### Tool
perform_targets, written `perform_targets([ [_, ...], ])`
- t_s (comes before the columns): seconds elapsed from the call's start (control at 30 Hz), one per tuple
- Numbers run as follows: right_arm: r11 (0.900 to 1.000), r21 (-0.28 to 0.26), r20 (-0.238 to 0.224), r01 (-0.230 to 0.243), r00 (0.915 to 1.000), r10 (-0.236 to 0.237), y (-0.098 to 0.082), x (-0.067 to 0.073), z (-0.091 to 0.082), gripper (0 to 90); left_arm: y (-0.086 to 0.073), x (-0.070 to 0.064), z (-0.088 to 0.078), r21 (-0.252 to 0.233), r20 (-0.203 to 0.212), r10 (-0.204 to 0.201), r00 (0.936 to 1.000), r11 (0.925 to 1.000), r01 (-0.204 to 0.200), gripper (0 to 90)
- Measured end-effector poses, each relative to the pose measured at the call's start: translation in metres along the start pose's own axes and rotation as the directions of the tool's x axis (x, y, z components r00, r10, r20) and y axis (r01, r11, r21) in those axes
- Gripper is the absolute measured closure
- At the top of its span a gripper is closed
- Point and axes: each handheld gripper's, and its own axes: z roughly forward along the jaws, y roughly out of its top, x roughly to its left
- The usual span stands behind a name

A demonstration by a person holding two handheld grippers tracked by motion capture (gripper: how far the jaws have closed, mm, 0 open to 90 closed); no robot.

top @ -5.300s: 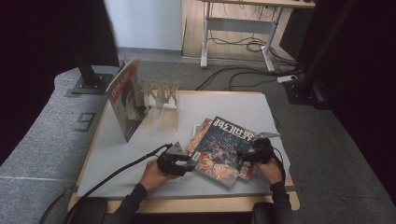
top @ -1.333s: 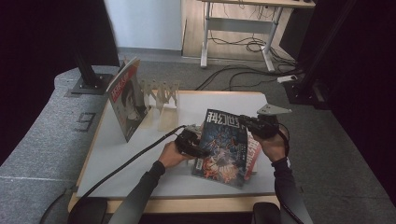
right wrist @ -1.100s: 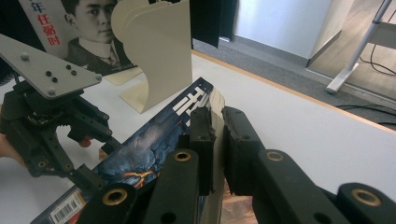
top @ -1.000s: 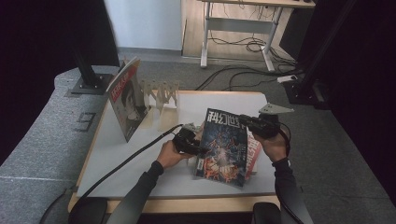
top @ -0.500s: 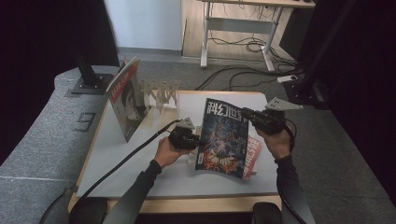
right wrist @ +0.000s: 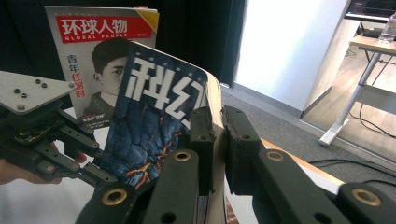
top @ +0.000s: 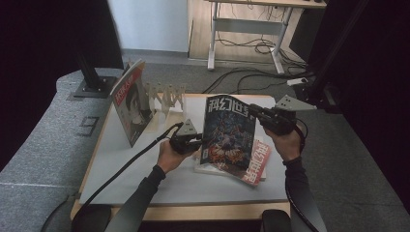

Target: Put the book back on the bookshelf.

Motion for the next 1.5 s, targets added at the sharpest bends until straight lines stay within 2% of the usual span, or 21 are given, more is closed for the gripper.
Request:
perform_targets([
  [0.17,1.0,0.006,0.008,0.018,0.9998,-0.019,-0.001,0.001,-0.003,79.9,-0.007,0.0,-0.005,-0.009,0.028,0.002,0.9996,1.0,-0.001,80.4],
  [0.23,1.0,0.001,0.003,0.003,1.0,-0.003,-0.003,-0.001,-0.005,78.0,-0.009,0.0,-0.006,-0.015,0.045,-0.005,0.999,0.9999,0.005,81.6],
  [0.33,0.999,0.0,-0.032,-0.034,0.9989,0.034,-0.007,-0.005,-0.006,73.3,-0.011,0.0,-0.008,-0.023,0.06,-0.007,0.9982,0.9997,0.008,82.6],
  [0.47,0.999,0.033,-0.043,-0.036,0.9984,0.037,-0.013,-0.006,-0.003,68.1,-0.012,-0.002,-0.01,-0.022,0.067,0.004,0.9977,0.9998,-0.002,82.9],
  [0.63,0.998,0.03,-0.072,-0.053,0.9959,0.055,-0.022,-0.007,0.0,64.5,-0.013,-0.003,-0.011,-0.026,0.069,0.014,0.9975,0.9996,-0.012,82.9],
  [0.73,0.998,0.033,-0.092,-0.062,0.9936,0.065,-0.031,-0.008,0.001,62.6,-0.013,-0.003,-0.012,-0.027,0.073,0.017,0.9972,0.9995,-0.015,82.9],
  [0.9,0.993,0.055,-0.119,-0.103,0.9869,0.109,-0.051,-0.012,0.006,59.9,-0.013,-0.003,-0.012,-0.024,0.082,0.016,0.9965,0.9996,-0.014,82.9],
  [1.23,0.983,0.09,-0.142,-0.159,0.9751,0.17,-0.088,-0.014,0.008,59.1,-0.014,-0.005,-0.014,-0.019,0.092,0.029,0.9953,0.9994,-0.028,82.8],
  [1.4,0.976,0.1,-0.139,-0.193,0.9687,0.206,-0.106,-0.014,0.008,63.7,-0.015,-0.005,-0.016,-0.017,0.098,0.032,0.9947,0.9994,-0.031,82.7],
  [1.5,0.979,0.089,-0.137,-0.184,0.9713,0.195,-0.107,-0.012,0.005,67.0,-0.014,-0.006,-0.016,-0.014,0.102,0.029,0.9944,0.9995,-0.027,82.4],
])
